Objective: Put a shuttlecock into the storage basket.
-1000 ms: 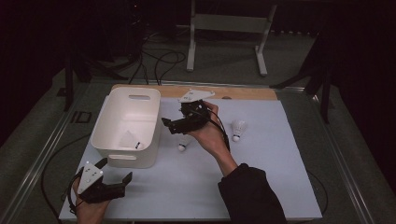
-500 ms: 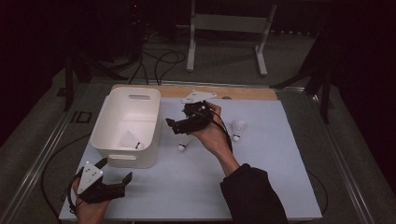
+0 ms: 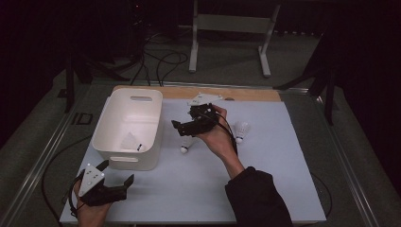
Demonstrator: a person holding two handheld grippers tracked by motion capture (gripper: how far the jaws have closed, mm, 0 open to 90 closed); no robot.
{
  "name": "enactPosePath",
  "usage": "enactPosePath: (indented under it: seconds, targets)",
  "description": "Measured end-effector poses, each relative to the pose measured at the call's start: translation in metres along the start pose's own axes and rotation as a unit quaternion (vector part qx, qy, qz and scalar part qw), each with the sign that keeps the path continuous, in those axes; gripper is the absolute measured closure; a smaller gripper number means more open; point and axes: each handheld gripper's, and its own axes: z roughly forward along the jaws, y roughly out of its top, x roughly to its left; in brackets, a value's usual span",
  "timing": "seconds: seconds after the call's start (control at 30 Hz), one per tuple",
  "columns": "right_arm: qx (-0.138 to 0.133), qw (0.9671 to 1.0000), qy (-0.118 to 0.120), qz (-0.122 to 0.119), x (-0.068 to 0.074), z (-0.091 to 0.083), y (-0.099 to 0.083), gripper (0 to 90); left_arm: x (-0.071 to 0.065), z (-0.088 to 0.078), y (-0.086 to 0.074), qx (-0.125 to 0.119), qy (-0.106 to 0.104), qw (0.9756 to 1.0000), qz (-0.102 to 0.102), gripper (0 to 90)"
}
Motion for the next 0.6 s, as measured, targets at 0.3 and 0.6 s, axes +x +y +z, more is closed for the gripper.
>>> enactPosePath:
  seconds: [0.3,0.6]
  targets:
    - [0.002,1.0,-0.003,0.004,-0.003,0.0009,-0.0042,11.1,0.0001,0.0,0.0,0.001,0.0,1.0,0.001,0.0]
    - [0.005,0.9999,-0.009,0.007,-0.0072,0.0006,-0.0082,11.0,-0.0001,0.0002,0.0,0.002,0.001,1.0,0.0,0.0]
